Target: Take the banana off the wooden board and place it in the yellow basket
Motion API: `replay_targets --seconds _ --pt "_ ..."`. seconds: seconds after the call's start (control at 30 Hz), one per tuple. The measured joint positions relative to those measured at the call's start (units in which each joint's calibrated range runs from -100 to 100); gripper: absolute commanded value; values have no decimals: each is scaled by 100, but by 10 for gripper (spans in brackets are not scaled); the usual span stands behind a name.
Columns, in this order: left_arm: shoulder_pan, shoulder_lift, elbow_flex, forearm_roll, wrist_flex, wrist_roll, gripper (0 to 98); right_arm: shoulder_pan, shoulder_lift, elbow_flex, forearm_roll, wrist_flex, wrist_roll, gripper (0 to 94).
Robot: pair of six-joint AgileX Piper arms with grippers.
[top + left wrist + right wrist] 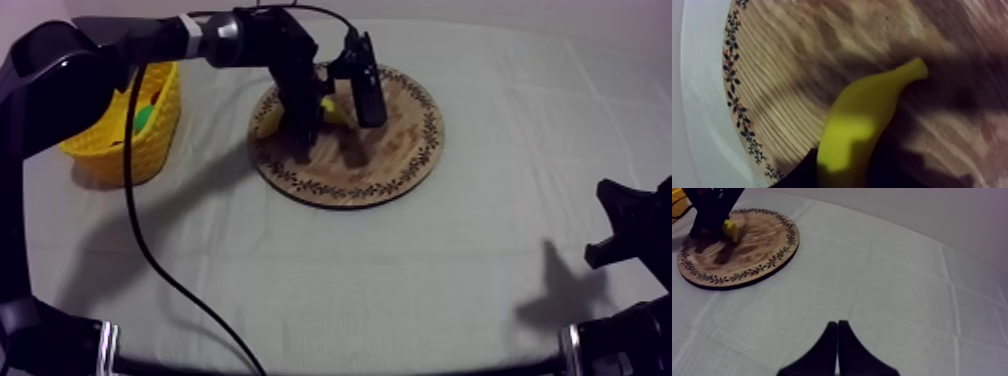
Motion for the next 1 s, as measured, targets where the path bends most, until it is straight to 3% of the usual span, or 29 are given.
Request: replay_targets --seconds 0.43,0.77,1.0 --pt "-12 -792 669 267 142 -79 251 0 0 0 0 6 0 3" --pt "-76 -1997 1576 392 325 87 247 0 0 0 0 -7 0 3" --pt "-226 -3272 2362 650 825 202 284 0 0 0 0 1 0 3"
